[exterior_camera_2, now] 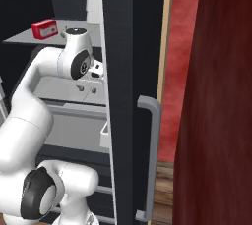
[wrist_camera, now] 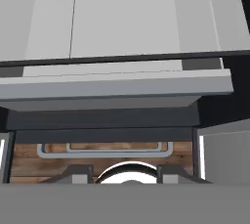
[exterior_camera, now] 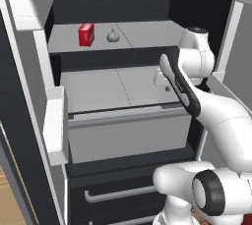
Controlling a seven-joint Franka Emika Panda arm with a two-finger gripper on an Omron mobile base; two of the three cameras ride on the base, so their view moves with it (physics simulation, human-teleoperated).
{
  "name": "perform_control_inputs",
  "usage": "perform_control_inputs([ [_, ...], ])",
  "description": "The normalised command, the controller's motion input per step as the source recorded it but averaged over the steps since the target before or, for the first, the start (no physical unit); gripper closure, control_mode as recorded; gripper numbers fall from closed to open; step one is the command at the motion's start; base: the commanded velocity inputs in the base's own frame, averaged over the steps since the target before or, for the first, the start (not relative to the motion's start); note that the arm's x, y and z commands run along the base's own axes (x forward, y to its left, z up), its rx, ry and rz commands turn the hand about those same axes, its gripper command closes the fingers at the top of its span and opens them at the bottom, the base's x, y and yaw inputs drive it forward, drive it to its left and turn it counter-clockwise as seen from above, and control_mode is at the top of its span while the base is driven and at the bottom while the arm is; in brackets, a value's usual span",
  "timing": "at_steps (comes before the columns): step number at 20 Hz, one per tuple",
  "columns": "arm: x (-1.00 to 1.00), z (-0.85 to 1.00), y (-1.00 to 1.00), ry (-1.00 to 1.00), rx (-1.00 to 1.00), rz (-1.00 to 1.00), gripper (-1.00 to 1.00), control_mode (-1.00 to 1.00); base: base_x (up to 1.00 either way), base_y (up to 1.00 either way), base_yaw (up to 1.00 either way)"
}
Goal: Move the boxed food and garlic from the top shelf to the second highest shelf to make space. Then, place the pitcher from the counter on the cleared top shelf.
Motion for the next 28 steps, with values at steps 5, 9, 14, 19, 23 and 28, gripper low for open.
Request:
perform_control_inputs([
  [5,-0.03,0.02,0.11,-0.16,0.0,0.0,-1.0,-1.0,0.0,0.0,0.0],
  [9,-0.13,0.35,0.22,-0.47,0.0,0.0,-1.0,-1.0,0.0,0.0,0.0],
  [14,-0.12,0.43,0.21,-0.49,0.0,0.0,-1.0,-1.0,0.0,0.0,0.0],
  [19,-0.01,0.3,0.42,-0.39,0.0,0.0,-1.0,-1.0,0.0,0.0,0.0],
  [23,0.0,0.46,0.51,-0.23,0.0,0.0,-1.0,-1.0,0.0,0.0,0.0],
  [28,0.0,0.54,0.55,-0.08,0.0,0.0,-1.0,-1.0,0.0,0.0,0.0],
])
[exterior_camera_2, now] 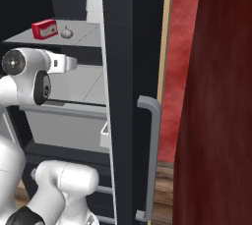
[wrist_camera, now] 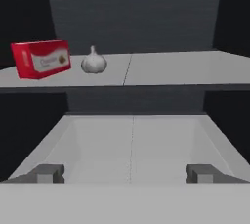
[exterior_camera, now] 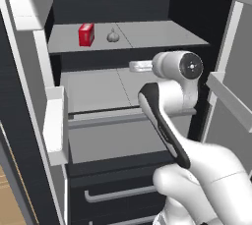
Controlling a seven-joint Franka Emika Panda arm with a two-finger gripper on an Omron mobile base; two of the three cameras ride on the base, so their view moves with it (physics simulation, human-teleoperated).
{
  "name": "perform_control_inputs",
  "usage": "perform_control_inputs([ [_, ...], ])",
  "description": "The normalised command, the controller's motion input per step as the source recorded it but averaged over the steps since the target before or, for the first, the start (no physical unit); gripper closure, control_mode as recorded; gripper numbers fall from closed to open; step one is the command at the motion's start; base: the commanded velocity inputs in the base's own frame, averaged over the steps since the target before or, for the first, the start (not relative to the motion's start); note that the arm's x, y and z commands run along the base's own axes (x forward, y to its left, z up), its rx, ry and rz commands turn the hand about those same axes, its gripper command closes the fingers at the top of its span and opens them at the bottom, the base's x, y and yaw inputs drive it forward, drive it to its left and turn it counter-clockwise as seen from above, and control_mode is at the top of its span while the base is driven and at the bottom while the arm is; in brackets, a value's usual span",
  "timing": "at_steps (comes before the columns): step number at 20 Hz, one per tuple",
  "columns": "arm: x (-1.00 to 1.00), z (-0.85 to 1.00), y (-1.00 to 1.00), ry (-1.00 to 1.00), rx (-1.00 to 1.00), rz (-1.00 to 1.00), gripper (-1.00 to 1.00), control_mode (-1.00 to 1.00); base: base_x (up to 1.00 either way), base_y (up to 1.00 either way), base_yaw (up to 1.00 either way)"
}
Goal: Move the boxed food and garlic from the top shelf to the second highest shelf to make space. Then, place the pitcher from the counter on the cleared top shelf.
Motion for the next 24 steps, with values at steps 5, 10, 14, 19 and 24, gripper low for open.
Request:
perform_control_inputs([
  [5,0.0,0.64,0.52,-0.07,0.0,0.01,-1.0,-1.0,0.0,0.0,0.0],
  [10,0.19,0.57,0.24,-0.01,0.0,0.0,-1.0,-1.0,0.0,0.0,0.0],
  [14,0.38,0.41,0.0,0.02,0.05,0.0,-1.0,-1.0,0.0,0.0,0.0],
  [19,0.44,0.09,0.0,0.03,0.05,0.0,-1.0,-1.0,0.0,0.0,0.0],
  [24,0.37,-0.08,0.0,0.0,0.01,0.0,-1.0,-1.0,0.0,0.0,0.0],
])
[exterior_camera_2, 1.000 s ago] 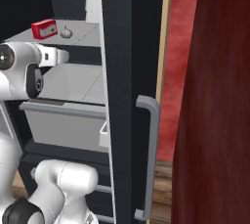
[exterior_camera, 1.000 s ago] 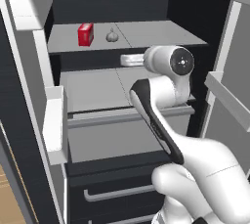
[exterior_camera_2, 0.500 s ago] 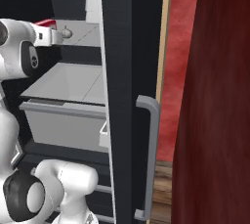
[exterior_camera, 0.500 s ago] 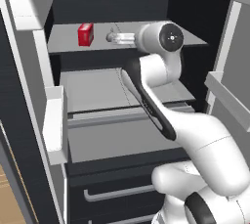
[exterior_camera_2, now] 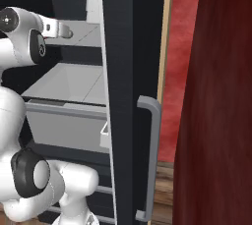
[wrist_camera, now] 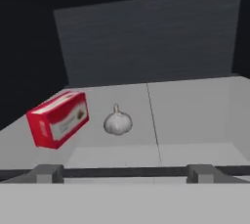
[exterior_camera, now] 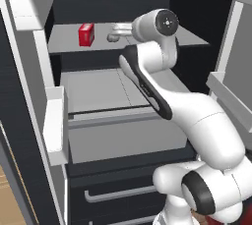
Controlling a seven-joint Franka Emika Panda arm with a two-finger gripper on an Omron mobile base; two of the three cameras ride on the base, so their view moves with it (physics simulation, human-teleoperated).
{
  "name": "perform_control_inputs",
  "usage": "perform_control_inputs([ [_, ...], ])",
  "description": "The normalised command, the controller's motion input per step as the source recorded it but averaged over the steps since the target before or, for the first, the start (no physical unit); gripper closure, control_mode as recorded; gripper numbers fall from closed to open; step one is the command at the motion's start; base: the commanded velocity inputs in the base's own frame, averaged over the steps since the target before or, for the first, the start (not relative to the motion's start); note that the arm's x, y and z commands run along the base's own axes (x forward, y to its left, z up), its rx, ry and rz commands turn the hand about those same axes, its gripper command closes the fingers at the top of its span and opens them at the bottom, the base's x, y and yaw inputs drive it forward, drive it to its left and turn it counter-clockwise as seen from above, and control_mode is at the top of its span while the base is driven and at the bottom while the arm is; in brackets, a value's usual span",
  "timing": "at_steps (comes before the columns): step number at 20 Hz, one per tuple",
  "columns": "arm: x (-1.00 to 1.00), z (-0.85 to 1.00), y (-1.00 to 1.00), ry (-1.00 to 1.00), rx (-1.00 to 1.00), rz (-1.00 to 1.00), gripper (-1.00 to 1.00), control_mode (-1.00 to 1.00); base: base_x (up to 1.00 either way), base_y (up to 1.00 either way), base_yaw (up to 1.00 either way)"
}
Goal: Move the boxed food and garlic from the top shelf to the second highest shelf to make space. Then, place the pitcher from the counter on the cleared top shelf.
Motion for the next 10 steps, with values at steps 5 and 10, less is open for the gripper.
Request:
perform_control_inputs([
  [5,0.32,-0.32,0.0,0.02,0.0,0.01,-1.0,-1.0,0.0,0.0,0.0],
  [10,0.33,-0.37,0.04,0.15,-0.02,0.04,-1.0,-1.0,0.0,0.0,0.0],
])
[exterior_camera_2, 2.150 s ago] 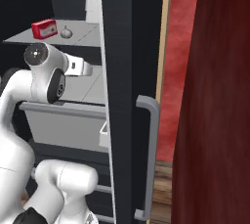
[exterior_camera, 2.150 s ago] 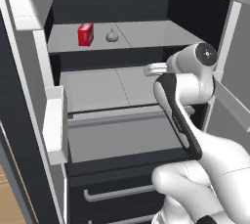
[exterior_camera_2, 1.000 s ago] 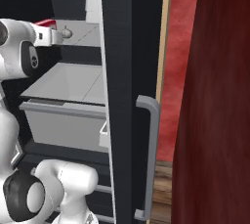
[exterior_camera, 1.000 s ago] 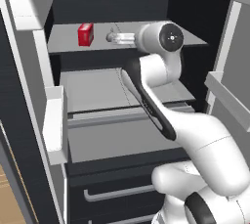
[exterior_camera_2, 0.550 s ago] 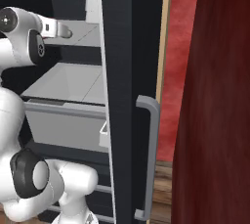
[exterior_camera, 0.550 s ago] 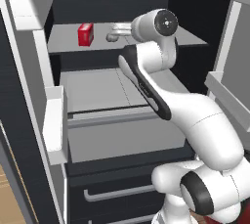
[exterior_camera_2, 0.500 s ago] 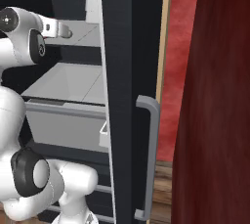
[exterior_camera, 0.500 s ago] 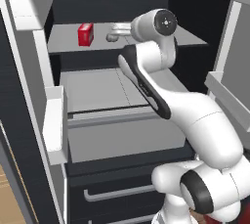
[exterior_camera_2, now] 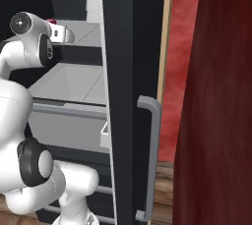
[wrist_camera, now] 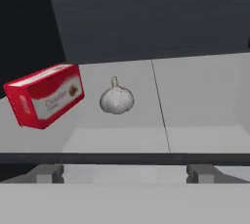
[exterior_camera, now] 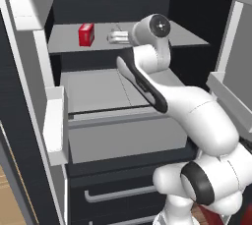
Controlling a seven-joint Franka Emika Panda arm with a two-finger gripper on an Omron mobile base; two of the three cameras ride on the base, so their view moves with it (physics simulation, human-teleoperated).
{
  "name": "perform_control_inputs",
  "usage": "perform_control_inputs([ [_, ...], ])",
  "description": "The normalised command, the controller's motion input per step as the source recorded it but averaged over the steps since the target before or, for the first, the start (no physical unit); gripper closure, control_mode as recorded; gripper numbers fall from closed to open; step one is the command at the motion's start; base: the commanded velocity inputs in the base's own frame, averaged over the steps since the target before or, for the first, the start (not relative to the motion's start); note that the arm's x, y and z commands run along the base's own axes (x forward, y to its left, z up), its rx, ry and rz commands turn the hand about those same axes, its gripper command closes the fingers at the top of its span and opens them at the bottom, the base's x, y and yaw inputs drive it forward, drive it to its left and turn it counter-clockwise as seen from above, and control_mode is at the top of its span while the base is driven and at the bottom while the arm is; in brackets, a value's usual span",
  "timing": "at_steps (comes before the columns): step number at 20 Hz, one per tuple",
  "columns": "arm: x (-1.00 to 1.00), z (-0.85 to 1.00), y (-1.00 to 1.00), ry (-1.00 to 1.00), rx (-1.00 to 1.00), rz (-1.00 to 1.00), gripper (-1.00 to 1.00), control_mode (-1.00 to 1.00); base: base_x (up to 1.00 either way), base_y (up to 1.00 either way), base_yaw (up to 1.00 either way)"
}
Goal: Move the boxed food and garlic from the top shelf to the second highest shelf to make space. Then, place the pitcher from the counter on the cleared top shelf.
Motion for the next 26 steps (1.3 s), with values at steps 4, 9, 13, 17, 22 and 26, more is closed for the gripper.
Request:
perform_control_inputs([
  [4,0.4,-0.05,0.13,0.19,0.0,0.05,-1.0,-1.0,0.0,0.0,0.0],
  [9,0.41,0.0,0.13,0.12,-0.02,0.05,-1.0,-1.0,0.0,0.0,0.0],
  [13,0.41,0.0,0.09,0.01,-0.04,0.0,-1.0,-1.0,0.0,0.0,0.0],
  [17,0.41,-0.01,0.06,0.0,-0.04,0.0,-1.0,-1.0,0.0,0.0,0.0],
  [22,0.29,-0.13,0.07,0.0,-0.05,0.0,-1.0,-1.0,0.0,0.0,0.0],
  [26,0.23,-0.29,0.03,0.01,-0.06,0.0,-1.0,-1.0,0.0,0.0,0.0],
])
